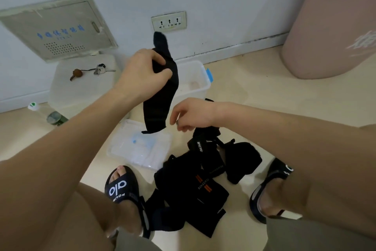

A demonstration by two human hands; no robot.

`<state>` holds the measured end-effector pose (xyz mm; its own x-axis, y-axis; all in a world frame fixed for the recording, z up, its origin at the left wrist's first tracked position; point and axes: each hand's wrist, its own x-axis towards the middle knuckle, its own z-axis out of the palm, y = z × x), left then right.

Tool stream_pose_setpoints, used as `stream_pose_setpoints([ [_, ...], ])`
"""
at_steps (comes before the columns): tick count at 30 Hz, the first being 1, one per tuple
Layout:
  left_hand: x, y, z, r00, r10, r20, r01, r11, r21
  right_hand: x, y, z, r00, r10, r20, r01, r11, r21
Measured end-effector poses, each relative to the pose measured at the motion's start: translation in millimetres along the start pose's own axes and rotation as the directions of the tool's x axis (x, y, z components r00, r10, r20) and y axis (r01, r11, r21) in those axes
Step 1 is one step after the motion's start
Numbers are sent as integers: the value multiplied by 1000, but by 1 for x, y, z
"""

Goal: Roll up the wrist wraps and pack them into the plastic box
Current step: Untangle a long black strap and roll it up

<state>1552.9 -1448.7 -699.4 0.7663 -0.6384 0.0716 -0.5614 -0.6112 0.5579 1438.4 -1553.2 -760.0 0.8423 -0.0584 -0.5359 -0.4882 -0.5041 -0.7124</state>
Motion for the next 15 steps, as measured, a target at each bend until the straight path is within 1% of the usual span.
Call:
stream_pose_setpoints([
  [6,-2,4,19,995,82,64,-87,994,69,11,36,-25,982,185,-34,-188,975,-115],
  [12,0,6,43,974,93,209,-118,987,110,14,119,-19,906,401,-134,-415,905,-99],
  [13,0,7,47,969,99,229,-128,985,117,13,133,-13,894,431,-123,-445,887,-123],
  [15,0,10,54,958,116,260,-152,981,122,9,156,-2,867,496,-48,-495,846,-197],
])
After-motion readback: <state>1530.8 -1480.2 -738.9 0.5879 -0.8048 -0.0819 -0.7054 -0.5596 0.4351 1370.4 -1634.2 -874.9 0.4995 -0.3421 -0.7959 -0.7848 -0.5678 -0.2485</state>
